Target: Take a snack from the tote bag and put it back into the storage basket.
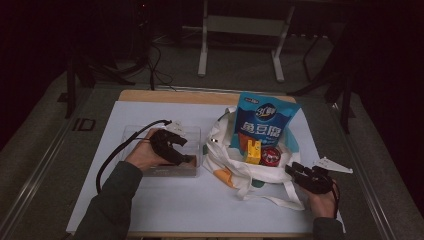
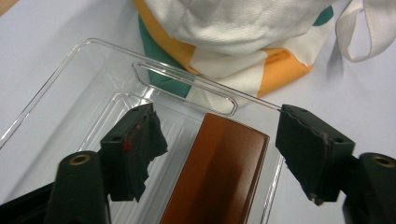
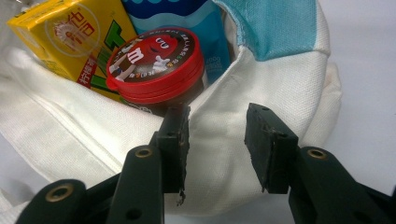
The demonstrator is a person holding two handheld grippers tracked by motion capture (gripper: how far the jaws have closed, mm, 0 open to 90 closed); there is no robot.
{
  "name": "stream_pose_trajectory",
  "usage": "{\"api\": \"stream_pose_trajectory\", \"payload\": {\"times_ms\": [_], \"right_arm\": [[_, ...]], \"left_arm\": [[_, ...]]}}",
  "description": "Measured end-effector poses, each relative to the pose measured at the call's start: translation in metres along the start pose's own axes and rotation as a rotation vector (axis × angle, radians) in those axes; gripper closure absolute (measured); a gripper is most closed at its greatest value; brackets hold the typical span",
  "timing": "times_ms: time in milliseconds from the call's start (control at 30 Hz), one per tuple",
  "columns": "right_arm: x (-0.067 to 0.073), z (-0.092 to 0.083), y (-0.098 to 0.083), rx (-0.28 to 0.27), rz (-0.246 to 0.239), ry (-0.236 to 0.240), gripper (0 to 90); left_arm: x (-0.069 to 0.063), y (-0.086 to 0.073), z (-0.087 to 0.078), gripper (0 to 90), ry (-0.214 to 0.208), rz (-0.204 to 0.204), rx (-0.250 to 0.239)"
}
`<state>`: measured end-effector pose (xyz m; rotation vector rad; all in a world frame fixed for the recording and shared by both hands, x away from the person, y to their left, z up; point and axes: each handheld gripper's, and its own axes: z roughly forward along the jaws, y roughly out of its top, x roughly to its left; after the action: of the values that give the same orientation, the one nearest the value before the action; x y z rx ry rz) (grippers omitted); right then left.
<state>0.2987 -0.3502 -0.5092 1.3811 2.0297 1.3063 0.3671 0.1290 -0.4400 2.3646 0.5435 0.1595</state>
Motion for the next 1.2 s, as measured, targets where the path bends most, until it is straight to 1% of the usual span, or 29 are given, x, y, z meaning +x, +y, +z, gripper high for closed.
{"api": "stream_pose_trajectory", "payload": {"times_ms": [33,100,133,167,200,233,267,300,367,400,467,500,567,633,700,733,800,900,1000,1067,1200], "right_arm": [[0.000,0.000,0.000,-0.001,-0.001,0.000,59.4],[0.000,0.000,0.000,-0.001,-0.001,0.001,59.5],[-0.001,0.000,0.000,-0.001,0.000,0.001,59.4],[-0.001,0.001,-0.001,0.000,-0.001,0.000,59.4],[-0.001,0.001,-0.001,0.000,-0.001,0.000,59.4],[-0.001,0.001,-0.001,0.000,-0.003,0.000,59.4],[-0.001,0.002,-0.002,0.002,-0.002,-0.001,59.4],[-0.001,0.002,-0.002,0.002,-0.002,-0.001,59.4],[-0.001,0.002,-0.002,0.003,-0.005,-0.002,59.4],[-0.001,0.002,-0.002,0.002,-0.007,-0.002,59.3],[-0.001,0.002,-0.002,0.002,-0.007,-0.001,59.3],[-0.001,0.002,-0.002,0.002,-0.007,-0.001,59.3],[-0.001,0.002,-0.003,-0.001,-0.006,-0.001,59.3],[-0.002,0.002,-0.004,-0.004,-0.005,0.003,59.3],[-0.002,0.003,-0.004,-0.004,-0.002,0.003,59.2],[-0.002,0.003,-0.004,-0.004,-0.002,0.003,59.2],[-0.001,0.004,-0.004,-0.001,0.000,0.004,59.1],[-0.002,0.004,-0.005,-0.003,0.000,0.004,59.1],[-0.002,0.004,-0.005,-0.003,0.002,0.005,59.1],[-0.002,0.004,-0.005,-0.004,0.002,0.007,59.0],[-0.003,0.004,-0.006,-0.005,0.005,0.011,59.0]], "left_arm": [[0.000,-0.001,0.000,28.6,0.001,-0.007,-0.008],[0.000,-0.001,-0.002,28.6,0.019,-0.013,-0.019],[0.000,-0.001,-0.002,28.6,0.020,-0.017,-0.026],[0.000,-0.001,-0.003,29.4,0.036,-0.018,-0.033],[0.000,0.000,-0.004,29.4,0.039,-0.026,-0.029],[0.000,0.001,-0.004,31.1,0.041,-0.042,-0.025],[-0.001,0.002,-0.004,34.3,0.066,-0.034,-0.018],[-0.002,0.003,-0.004,34.3,0.072,-0.033,-0.019],[-0.005,0.005,-0.004,37.2,0.090,-0.037,-0.022],[-0.006,0.007,-0.005,37.2,0.090,-0.038,-0.034],[-0.006,0.008,-0.006,37.5,0.093,-0.038,-0.041],[-0.007,0.009,-0.006,37.6,0.086,-0.043,-0.052],[-0.008,0.011,-0.007,37.8,0.087,-0.050,-0.070],[-0.009,0.013,-0.007,37.9,0.080,-0.047,-0.088],[-0.012,0.014,-0.007,37.7,0.094,-0.040,-0.109],[-0.012,0.014,-0.007,37.6,0.094,-0.040,-0.109],[-0.016,0.017,-0.007,37.7,0.101,-0.041,-0.139],[-0.018,0.020,-0.006,37.7,0.106,-0.039,-0.156],[-0.020,0.022,-0.006,38.4,0.095,-0.048,-0.188],[-0.023,0.024,-0.006,38.7,0.097,-0.044,-0.204],[-0.025,0.029,-0.005,38.8,0.115,-0.040,-0.216]]}}
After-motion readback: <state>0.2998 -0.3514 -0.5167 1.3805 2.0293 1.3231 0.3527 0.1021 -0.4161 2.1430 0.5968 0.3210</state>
